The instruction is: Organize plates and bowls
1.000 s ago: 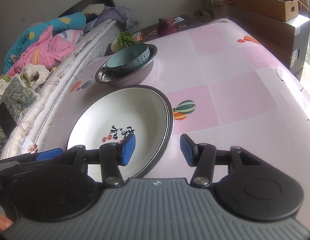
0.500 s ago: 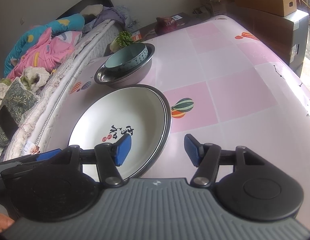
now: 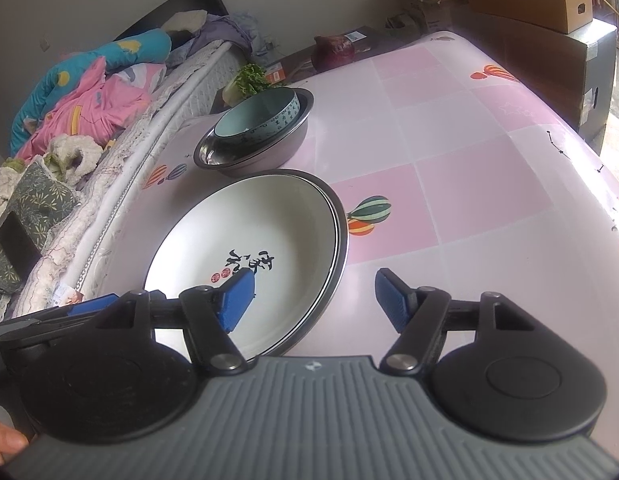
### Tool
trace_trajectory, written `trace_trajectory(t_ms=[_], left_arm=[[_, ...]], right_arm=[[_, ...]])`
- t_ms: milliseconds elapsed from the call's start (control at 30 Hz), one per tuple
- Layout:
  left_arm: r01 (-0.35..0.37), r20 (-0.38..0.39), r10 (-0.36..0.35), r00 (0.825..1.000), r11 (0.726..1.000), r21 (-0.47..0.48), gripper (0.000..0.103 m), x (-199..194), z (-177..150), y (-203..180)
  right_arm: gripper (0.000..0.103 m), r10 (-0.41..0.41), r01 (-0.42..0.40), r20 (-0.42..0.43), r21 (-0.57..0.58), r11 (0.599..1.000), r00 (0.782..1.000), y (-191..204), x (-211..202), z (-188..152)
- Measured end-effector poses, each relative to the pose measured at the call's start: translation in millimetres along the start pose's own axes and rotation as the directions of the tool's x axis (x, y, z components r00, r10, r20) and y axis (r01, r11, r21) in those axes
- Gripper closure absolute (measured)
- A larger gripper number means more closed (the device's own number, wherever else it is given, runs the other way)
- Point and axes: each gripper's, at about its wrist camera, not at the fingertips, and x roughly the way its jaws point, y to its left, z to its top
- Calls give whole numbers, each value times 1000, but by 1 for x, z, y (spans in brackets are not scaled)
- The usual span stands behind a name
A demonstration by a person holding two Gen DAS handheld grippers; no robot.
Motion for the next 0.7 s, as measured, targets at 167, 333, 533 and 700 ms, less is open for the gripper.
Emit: trace_trajectory(t_ms=[167,333,533,700], left_arm=[[0,0,0,1000,1000,0,27,0,0,0],[3,-4,-3,1000,1000,-10,26,-1,0,3],[2,-3,-2,1000,1000,-20,26,-1,2,6],[-2,17,2,1000,1000,-28,26,-3,11,13]], right_arm=[[36,0,0,0,0,1000,1000,1,-1,0],[36,1,-1,-1,2,1000,1000,2,-2,-1],[35,6,-6,1,2,1000,1000,3,-5,1],[35,19,-19,11,-11,1000,1000,4,-7,13]])
